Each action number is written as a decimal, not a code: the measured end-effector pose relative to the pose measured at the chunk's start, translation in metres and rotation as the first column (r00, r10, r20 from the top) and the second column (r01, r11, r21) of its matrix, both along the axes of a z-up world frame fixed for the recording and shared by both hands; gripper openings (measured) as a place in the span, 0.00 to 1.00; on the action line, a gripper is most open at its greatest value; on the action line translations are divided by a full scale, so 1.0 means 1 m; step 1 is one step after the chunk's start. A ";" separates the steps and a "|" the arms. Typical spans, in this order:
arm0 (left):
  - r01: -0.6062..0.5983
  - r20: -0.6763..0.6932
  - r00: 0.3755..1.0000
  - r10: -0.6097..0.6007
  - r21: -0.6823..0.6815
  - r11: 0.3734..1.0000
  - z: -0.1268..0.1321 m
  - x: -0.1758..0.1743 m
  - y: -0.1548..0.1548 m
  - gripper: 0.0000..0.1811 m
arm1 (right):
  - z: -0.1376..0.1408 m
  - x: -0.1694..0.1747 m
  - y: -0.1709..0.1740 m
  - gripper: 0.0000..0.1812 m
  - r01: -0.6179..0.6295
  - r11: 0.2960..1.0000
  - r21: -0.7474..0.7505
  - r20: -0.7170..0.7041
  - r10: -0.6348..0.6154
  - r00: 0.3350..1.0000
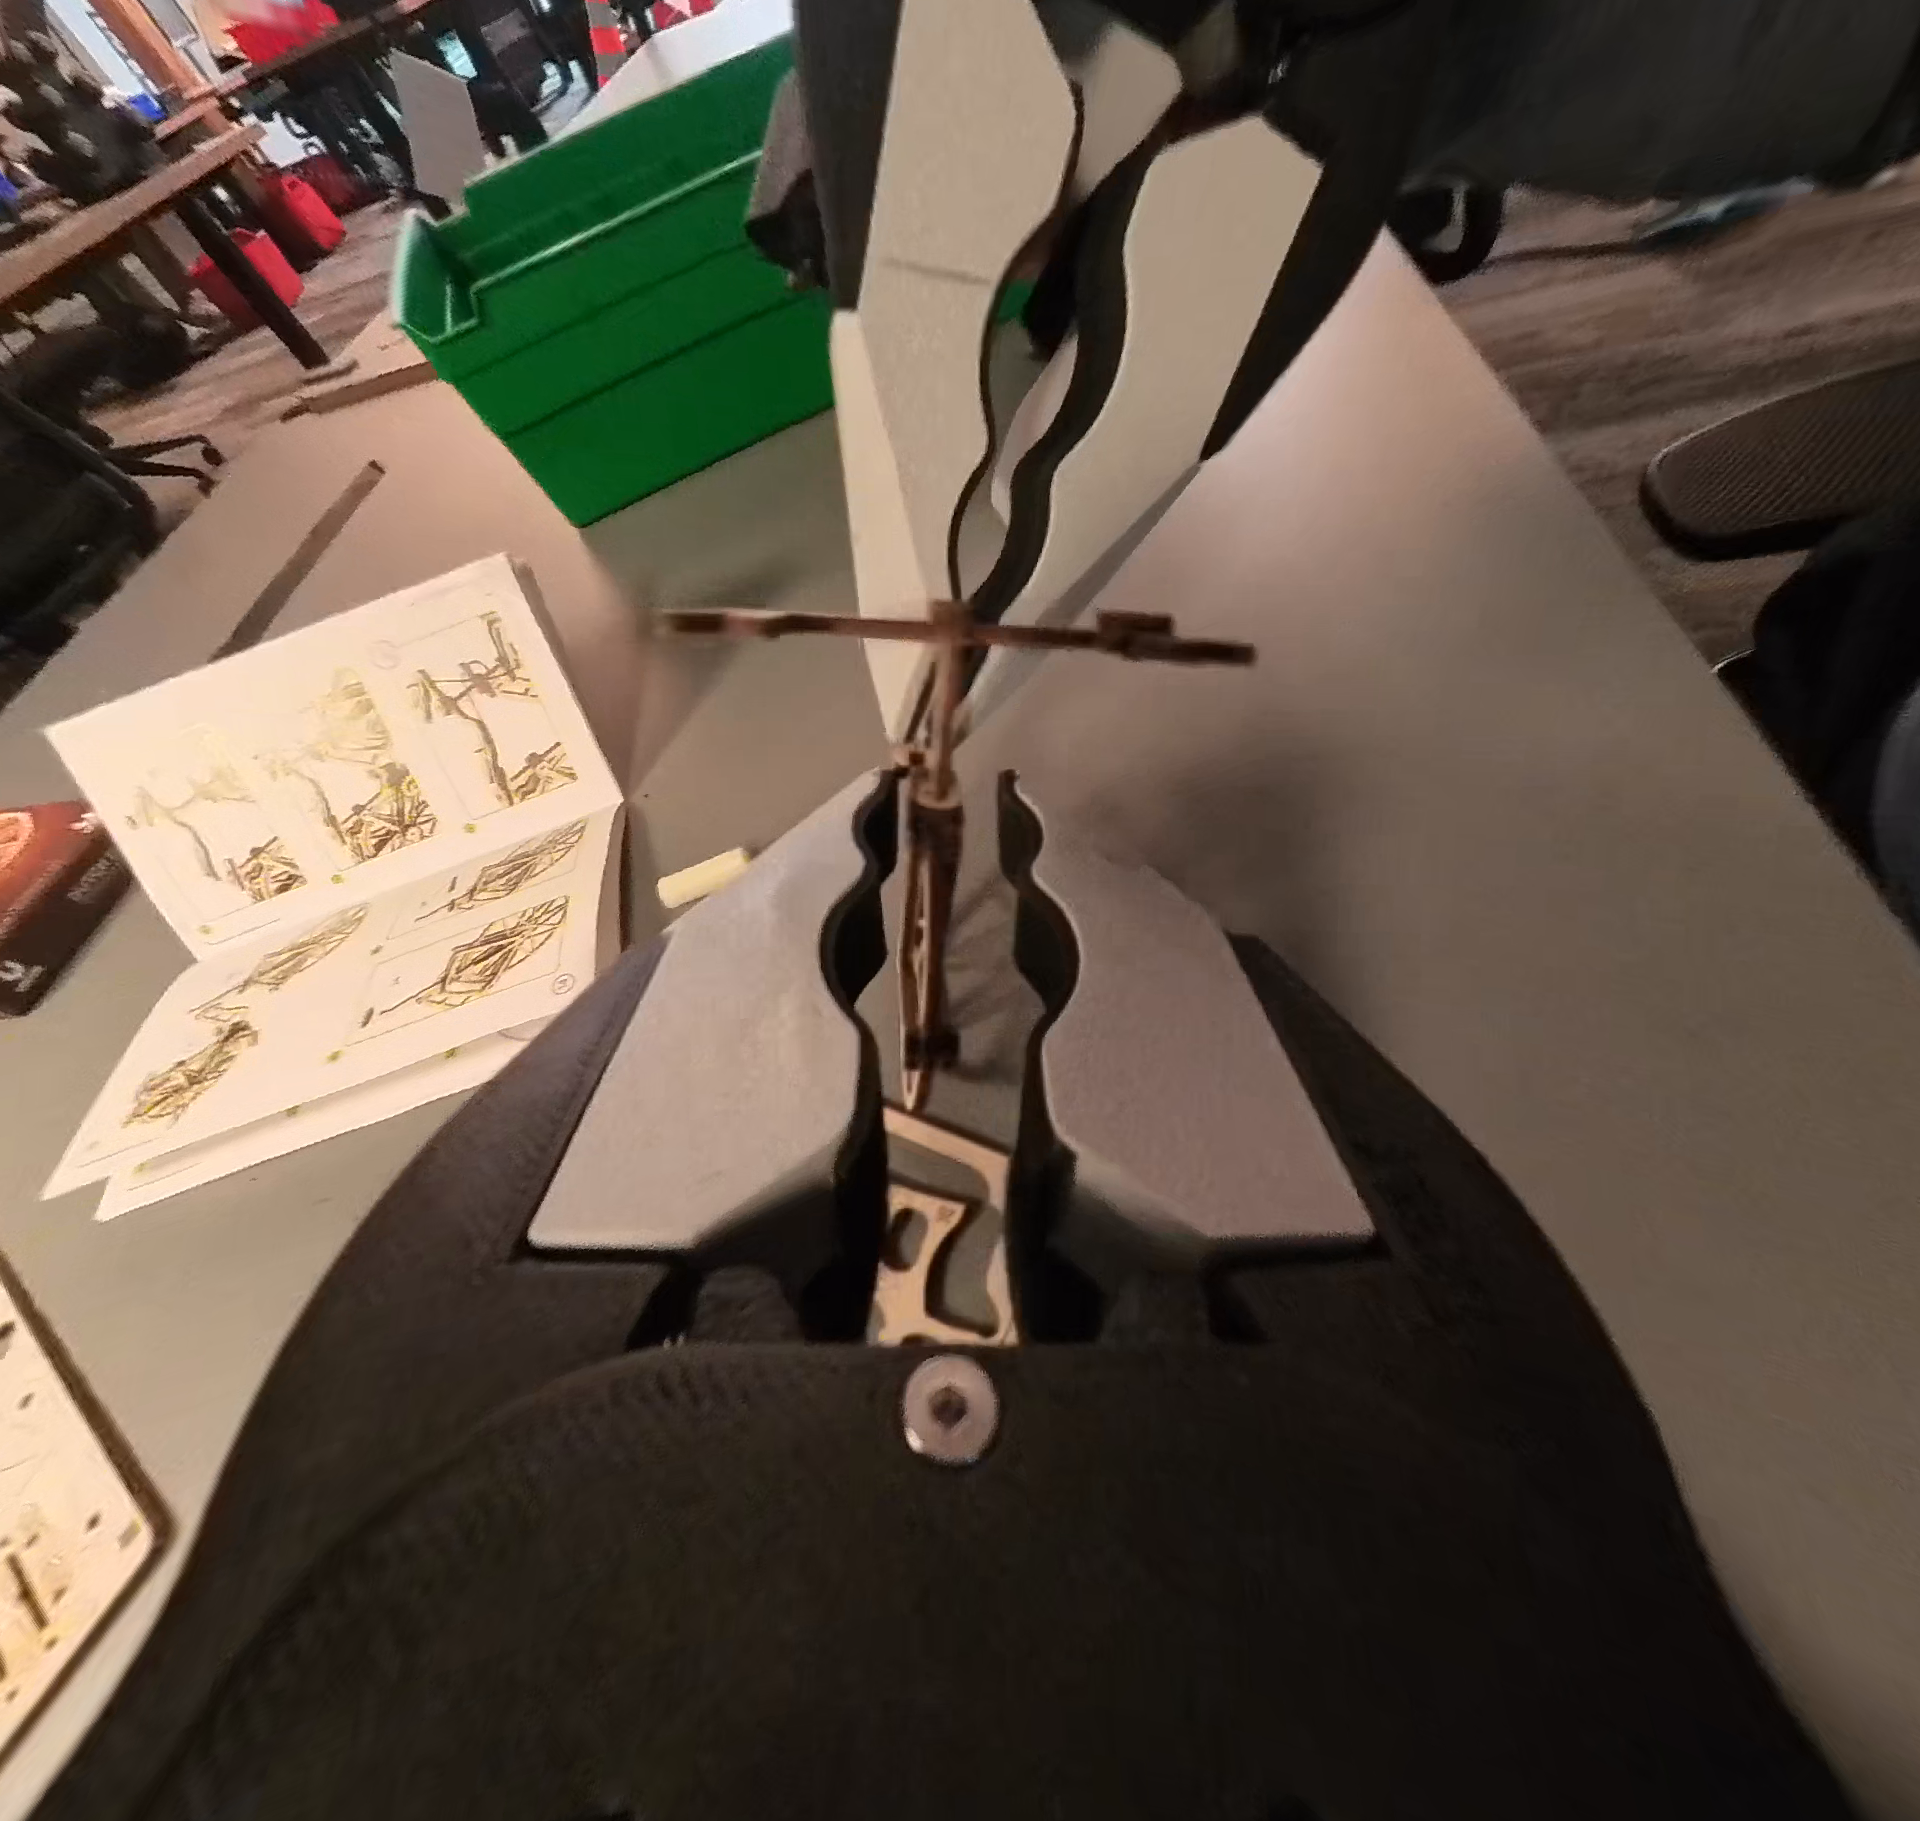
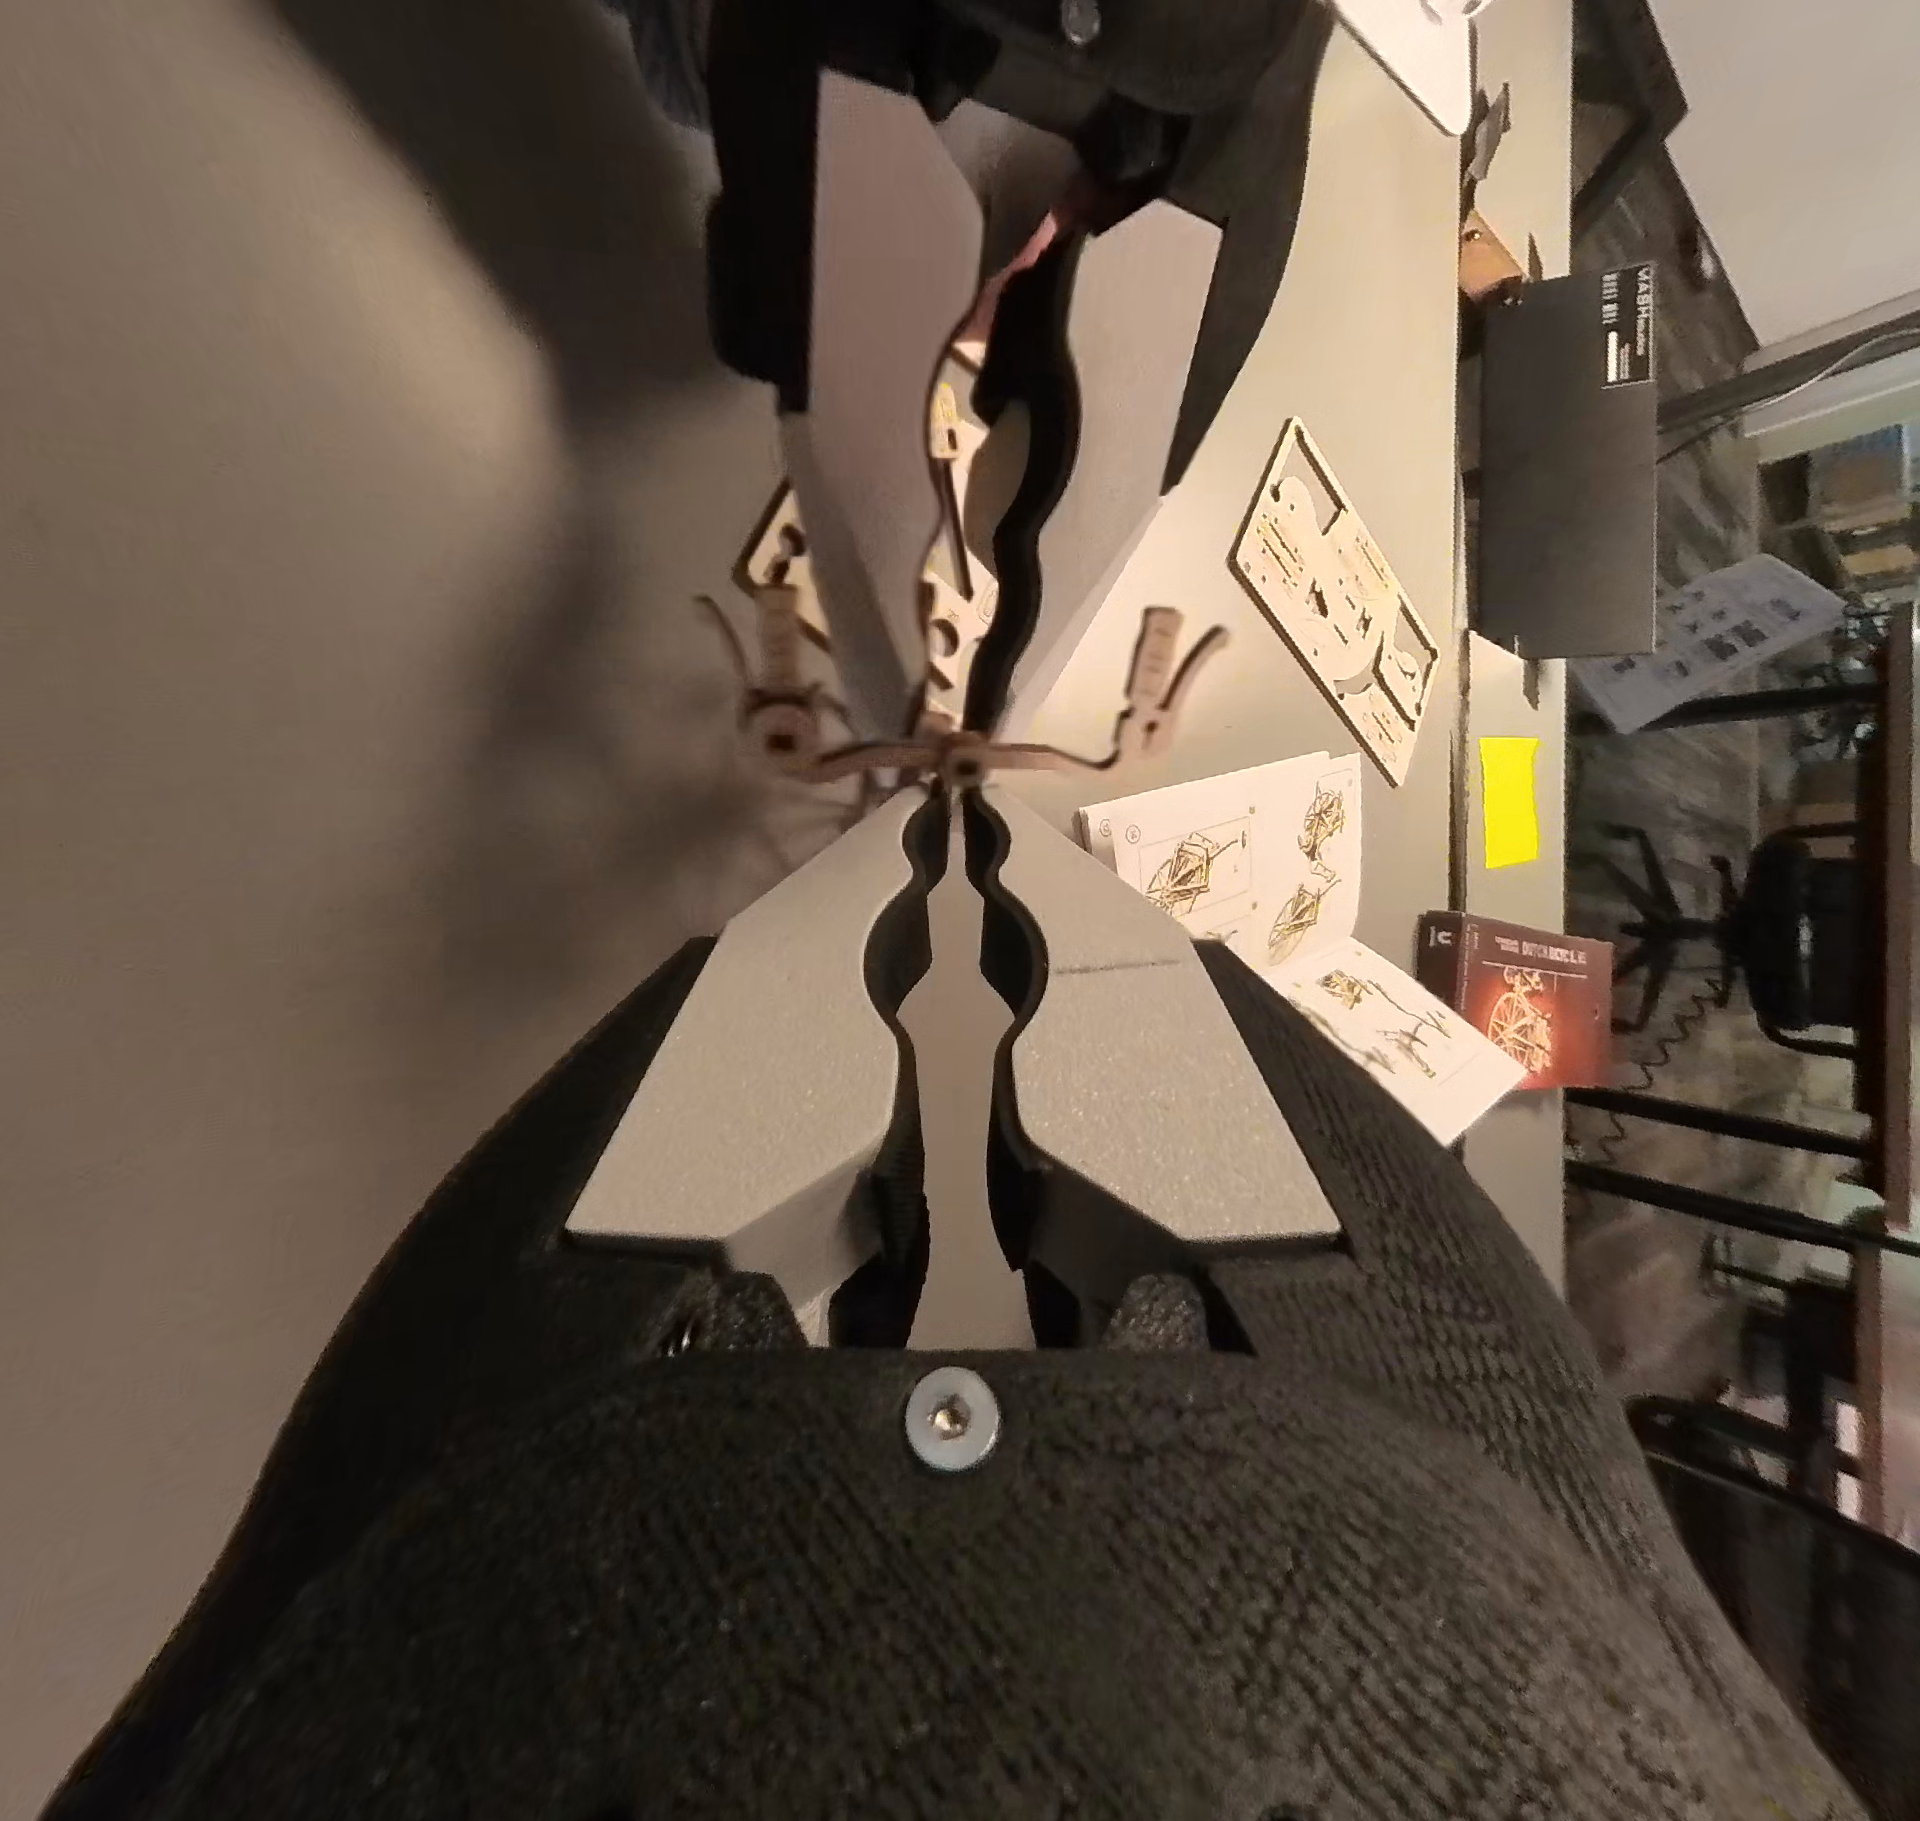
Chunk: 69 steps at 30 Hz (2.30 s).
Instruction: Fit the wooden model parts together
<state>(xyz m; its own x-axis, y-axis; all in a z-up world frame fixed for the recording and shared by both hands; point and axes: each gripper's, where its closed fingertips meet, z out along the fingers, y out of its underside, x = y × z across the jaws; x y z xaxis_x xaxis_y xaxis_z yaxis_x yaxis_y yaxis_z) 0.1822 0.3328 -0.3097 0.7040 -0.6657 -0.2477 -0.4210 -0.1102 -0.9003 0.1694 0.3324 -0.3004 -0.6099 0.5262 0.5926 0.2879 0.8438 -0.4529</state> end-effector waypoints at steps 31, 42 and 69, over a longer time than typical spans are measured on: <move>0.011 -0.141 0.990 -0.002 0.062 0.998 -0.009 0.000 0.001 0.04 | -0.010 0.004 -0.007 0.00 -0.058 0.997 0.052 -0.127 0.064 0.990; -0.033 -0.183 0.982 0.043 0.061 0.998 -0.009 0.000 0.005 0.04 | -0.009 0.004 -0.004 0.00 -0.052 0.972 0.231 -0.104 0.077 0.992; 0.007 0.224 0.974 -0.032 0.112 0.994 0.031 -0.008 0.000 0.04 | 0.009 0.001 0.015 0.20 0.049 0.928 -0.369 -0.130 -0.104 0.986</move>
